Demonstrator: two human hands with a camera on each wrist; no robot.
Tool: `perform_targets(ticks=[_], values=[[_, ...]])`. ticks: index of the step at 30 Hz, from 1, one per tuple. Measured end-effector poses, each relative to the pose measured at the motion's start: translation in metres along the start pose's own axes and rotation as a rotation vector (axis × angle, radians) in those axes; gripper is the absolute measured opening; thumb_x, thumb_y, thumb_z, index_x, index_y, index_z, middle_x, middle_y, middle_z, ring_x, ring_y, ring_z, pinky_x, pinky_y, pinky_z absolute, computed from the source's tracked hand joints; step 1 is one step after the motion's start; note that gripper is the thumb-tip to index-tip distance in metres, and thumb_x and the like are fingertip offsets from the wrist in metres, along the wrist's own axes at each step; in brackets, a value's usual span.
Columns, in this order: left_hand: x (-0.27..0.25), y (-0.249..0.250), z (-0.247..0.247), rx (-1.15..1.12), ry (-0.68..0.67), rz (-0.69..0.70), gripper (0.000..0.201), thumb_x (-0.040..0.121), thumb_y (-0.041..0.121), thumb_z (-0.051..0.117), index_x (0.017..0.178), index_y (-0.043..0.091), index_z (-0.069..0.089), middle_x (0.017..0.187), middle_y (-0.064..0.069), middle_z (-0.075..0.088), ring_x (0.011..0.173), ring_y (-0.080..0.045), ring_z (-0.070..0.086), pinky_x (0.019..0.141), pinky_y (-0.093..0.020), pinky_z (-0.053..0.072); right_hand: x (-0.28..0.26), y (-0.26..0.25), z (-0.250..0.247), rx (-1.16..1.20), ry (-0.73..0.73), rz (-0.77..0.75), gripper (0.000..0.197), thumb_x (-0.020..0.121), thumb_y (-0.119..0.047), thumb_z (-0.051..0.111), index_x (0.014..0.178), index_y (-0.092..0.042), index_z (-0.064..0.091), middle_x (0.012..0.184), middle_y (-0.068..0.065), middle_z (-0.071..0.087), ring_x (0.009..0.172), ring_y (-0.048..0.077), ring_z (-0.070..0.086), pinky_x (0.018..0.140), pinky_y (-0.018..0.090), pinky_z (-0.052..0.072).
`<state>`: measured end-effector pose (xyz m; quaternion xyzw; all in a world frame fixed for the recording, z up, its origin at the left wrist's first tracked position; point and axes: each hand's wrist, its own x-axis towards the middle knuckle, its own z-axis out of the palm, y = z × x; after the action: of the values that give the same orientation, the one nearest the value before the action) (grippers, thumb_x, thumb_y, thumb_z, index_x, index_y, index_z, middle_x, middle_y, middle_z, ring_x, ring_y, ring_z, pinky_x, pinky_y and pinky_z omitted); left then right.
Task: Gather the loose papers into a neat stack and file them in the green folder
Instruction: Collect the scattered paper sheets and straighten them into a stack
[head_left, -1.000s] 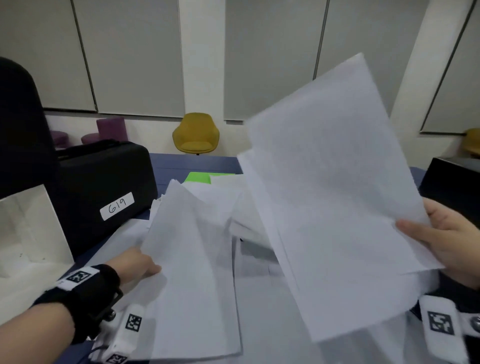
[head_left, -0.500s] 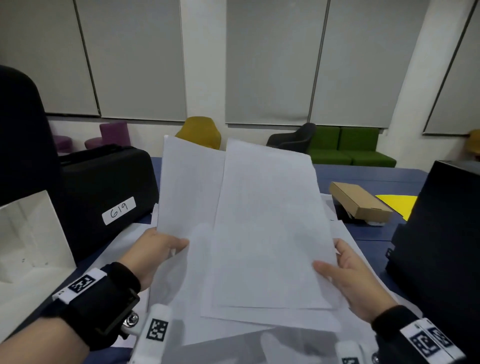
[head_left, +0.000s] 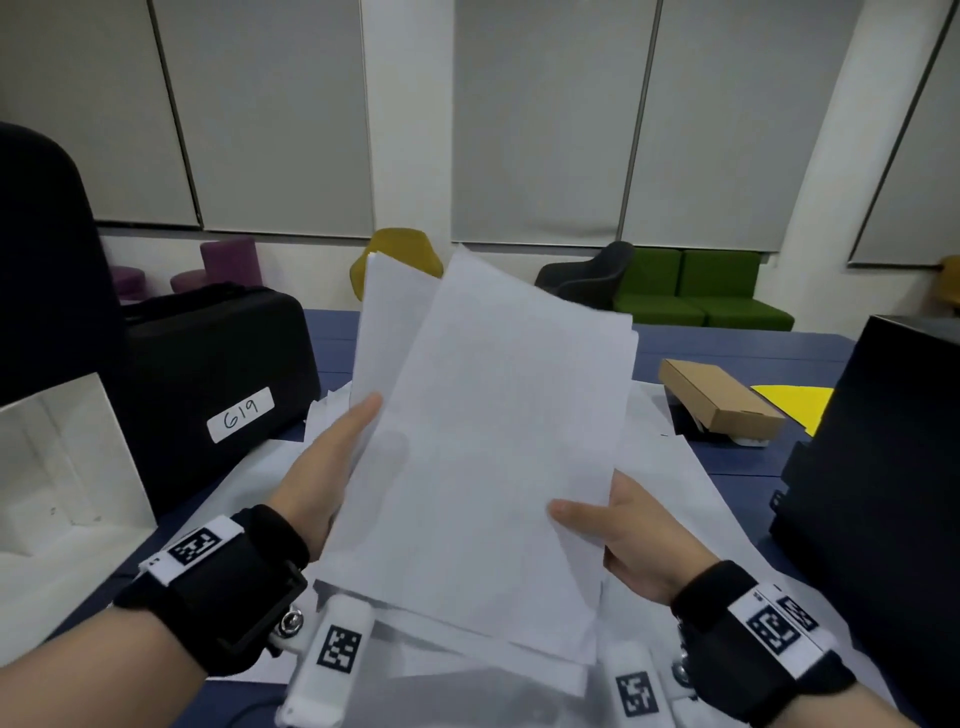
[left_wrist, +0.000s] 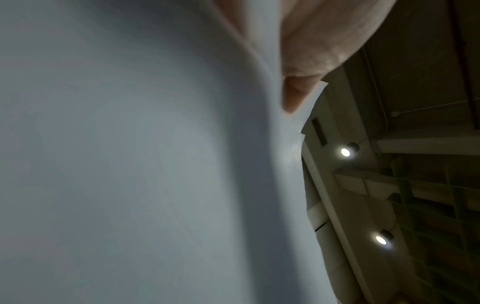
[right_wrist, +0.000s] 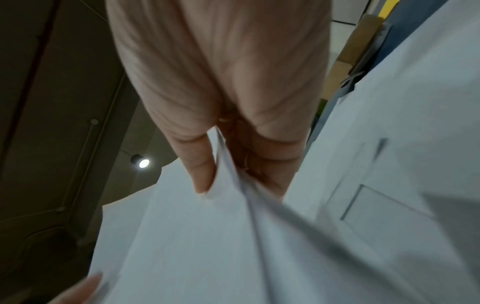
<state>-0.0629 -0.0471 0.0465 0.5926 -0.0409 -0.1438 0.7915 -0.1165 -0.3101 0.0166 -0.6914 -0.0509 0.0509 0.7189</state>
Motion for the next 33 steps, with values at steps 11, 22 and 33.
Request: perform_targets(ticks=[11, 22, 33], values=[[0.003, 0.042, -0.003, 0.331, 0.038, 0.395, 0.022, 0.084, 0.001, 0.069, 0.105, 0.008, 0.07, 0.103, -0.007, 0.076, 0.099, -0.025, 0.072, 0.089, -0.039, 0.056, 0.03, -0.052, 0.012, 0.009, 0.18, -0.317, 0.04, 0.079, 0.016, 0.063, 0.115, -0.001, 0.063, 0.109, 0.014, 0.072, 0.101, 0.031, 0.069, 0.087, 0.039, 0.056], [-0.001, 0.032, 0.021, 0.191, -0.079, 0.44, 0.051, 0.062, 0.034, 0.078, 0.106, 0.008, 0.072, 0.109, -0.012, 0.073, 0.103, -0.03, 0.069, 0.092, -0.043, 0.053, 0.018, -0.057, 0.003, -0.022, 0.101, -0.378, 0.047, 0.075, -0.002, 0.07, 0.12, -0.003, 0.06, 0.116, 0.013, 0.07, 0.109, 0.029, 0.066, 0.094, 0.041, 0.052], [-0.001, 0.036, 0.016, 0.167, -0.152, 0.463, 0.057, 0.053, 0.049, 0.087, 0.102, 0.021, 0.076, 0.11, -0.004, 0.074, 0.101, -0.021, 0.071, 0.08, -0.029, 0.056, 0.015, -0.062, 0.005, 0.03, 0.054, -0.339, 0.043, 0.077, -0.012, 0.07, 0.119, -0.01, 0.063, 0.117, 0.01, 0.07, 0.108, 0.029, 0.067, 0.093, 0.044, 0.053]])
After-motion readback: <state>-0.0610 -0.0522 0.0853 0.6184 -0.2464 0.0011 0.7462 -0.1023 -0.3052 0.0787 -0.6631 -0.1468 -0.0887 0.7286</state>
